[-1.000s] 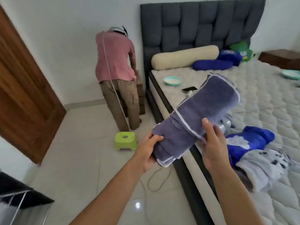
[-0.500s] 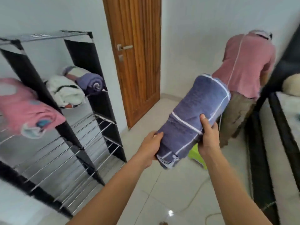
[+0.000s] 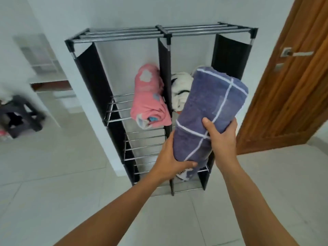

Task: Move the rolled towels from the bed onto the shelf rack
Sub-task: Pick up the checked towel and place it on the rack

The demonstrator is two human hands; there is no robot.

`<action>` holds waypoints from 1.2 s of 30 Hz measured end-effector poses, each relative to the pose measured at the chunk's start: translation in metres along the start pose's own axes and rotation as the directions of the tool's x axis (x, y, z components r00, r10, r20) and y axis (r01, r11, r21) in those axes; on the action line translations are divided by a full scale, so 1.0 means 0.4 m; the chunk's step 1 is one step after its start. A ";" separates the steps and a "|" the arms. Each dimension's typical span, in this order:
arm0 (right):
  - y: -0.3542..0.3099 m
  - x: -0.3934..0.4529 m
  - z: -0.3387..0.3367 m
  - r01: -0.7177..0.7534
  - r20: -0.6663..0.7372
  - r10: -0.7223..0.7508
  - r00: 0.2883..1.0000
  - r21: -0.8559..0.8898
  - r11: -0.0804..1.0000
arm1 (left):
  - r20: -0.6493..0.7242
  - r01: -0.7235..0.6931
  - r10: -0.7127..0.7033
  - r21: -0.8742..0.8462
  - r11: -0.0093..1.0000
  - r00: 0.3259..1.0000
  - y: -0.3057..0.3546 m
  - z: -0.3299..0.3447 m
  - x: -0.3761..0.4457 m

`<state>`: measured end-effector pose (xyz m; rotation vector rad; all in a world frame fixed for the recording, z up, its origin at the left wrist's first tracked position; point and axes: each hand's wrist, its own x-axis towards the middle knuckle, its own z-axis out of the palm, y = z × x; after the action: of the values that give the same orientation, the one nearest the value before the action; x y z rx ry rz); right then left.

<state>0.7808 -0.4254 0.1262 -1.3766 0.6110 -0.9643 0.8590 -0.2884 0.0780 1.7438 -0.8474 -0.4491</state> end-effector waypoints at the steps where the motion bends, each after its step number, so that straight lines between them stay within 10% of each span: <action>1: 0.002 0.014 0.052 0.002 0.074 0.000 0.997 -0.025 1.000 | -0.046 0.017 -0.018 -0.021 1.000 0.999 -0.019 -0.040 0.003; 11: 0.042 0.064 0.589 0.030 0.504 0.013 0.863 -0.078 0.997 | -0.429 0.113 -0.128 -0.062 0.992 0.894 -0.167 -0.441 0.030; 27: 0.160 0.336 0.915 -0.489 0.433 0.425 0.795 0.044 0.871 | -0.379 0.211 -0.144 0.139 0.968 0.914 -0.191 -0.602 0.267; 32: 0.196 0.352 0.931 -0.346 0.383 0.397 0.834 -0.198 0.917 | -0.384 0.321 -0.236 0.173 0.931 0.892 -0.201 -0.592 0.307; 36: 0.186 0.356 0.906 0.259 0.553 0.142 0.821 -0.581 0.771 | -0.399 0.378 -0.257 0.263 0.887 0.880 -0.202 -0.597 0.334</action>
<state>1.1717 -0.3603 0.1280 -2.2041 0.4339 -0.3193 1.1340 -0.2149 0.0974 2.2155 -0.3819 -0.1972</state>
